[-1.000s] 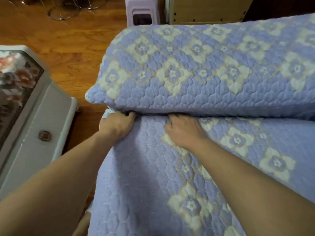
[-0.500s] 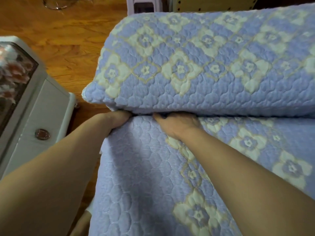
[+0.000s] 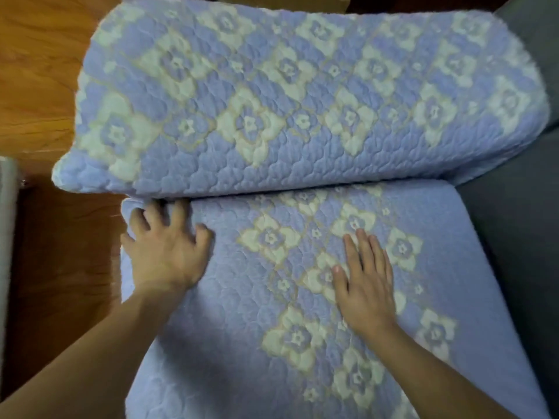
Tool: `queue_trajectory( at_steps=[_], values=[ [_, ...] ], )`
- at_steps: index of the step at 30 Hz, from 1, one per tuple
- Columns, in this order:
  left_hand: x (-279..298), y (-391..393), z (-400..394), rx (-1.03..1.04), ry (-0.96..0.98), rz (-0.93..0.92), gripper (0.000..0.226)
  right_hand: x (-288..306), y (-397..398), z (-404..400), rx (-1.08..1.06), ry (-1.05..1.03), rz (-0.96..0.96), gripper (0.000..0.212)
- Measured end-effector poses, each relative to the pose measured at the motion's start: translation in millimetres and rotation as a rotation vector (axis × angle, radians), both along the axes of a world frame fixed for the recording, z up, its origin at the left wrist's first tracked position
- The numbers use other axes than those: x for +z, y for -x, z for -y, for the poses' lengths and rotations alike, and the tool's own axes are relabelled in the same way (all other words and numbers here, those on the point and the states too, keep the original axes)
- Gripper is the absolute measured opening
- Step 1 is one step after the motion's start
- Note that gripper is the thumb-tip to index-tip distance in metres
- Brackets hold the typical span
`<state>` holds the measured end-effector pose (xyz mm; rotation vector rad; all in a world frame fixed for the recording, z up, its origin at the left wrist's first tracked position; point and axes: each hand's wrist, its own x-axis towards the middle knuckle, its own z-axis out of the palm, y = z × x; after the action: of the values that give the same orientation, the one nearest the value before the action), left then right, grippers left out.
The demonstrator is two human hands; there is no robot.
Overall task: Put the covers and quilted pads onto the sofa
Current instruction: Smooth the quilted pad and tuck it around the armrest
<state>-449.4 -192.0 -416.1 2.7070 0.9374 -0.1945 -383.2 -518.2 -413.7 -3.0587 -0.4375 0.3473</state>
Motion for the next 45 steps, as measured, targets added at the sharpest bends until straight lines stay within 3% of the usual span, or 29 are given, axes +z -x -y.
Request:
queue_trajectory(
  at_steps=[4, 7, 10, 13, 15, 18, 21, 26, 29, 31, 33, 38, 41, 45],
  values=[
    [5.8, 3.4, -12.3, -0.083, 0.01, 0.06, 0.056, -0.5, -2.4, -11.4, -0.004, 0.077, 0.008, 0.063],
    [13.5, 14.8, 4.6, -0.535, 0.033, 0.113, 0.064, 2.6, -7.5, -15.6, -0.019, 0.189, -0.068, 0.064],
    [16.2, 32.3, 43.7, -0.994, 0.133, 0.034, 0.062, 11.3, -12.1, -22.5, -0.06, 0.23, -0.163, 0.061],
    [10.2, 35.8, 44.3, -1.145, 0.089, -0.065, 0.069, 28.9, -14.1, -40.4, -0.184, 0.187, -0.272, 0.058],
    [13.0, 28.8, 29.5, -1.219, 0.003, -0.13, 0.071, 45.5, 5.3, -56.3, -0.328, 0.037, -0.262, 0.057],
    [28.1, 19.6, 24.8, -1.248, -0.103, -0.272, 0.068, 67.0, 90.3, -63.4, -0.52, -0.238, -0.161, 0.057],
    [54.3, 31.3, 47.1, -1.199, -0.257, -0.438, 0.078, 81.0, 221.7, -35.4, -0.789, -0.229, -0.12, 0.062],
    [75.8, 114.4, 90.2, -1.365, -0.441, -0.43, 0.088, 102.5, 491.9, 15.1, -1.387, -0.065, -0.681, 0.071],
    [65.7, 190.8, 95.2, -1.463, -0.34, -0.666, 0.096, 136.9, 580.8, 14.9, -1.476, -0.238, -0.986, 0.064],
    [91.6, 237.0, 110.9, -1.521, -0.238, -0.906, 0.078, 176.7, 634.6, 2.5, -1.513, -0.386, -1.05, 0.061],
    [150.5, 278.9, 132.4, -1.516, -0.13, -1.11, 0.049, 217.8, 679.8, -12.7, -1.552, -0.492, -0.93, 0.057],
    [289.8, 334.6, 200.1, -1.676, 0.04, -0.967, 0.042, 333.0, 730.5, -30.0, -1.791, -0.654, -0.508, 0.044],
    [337.3, 347.9, 239.2, -1.781, 0.052, -0.893, 0.016, 375.7, 757.8, -35.9, -2.051, -0.745, -0.282, 0.038],
    [386.4, 390.1, 285.8, -1.934, 0.054, -0.782, 0.033, 400.5, 800.0, -57.4, -2.151, -0.773, -0.087, 0.031]
  ],
)
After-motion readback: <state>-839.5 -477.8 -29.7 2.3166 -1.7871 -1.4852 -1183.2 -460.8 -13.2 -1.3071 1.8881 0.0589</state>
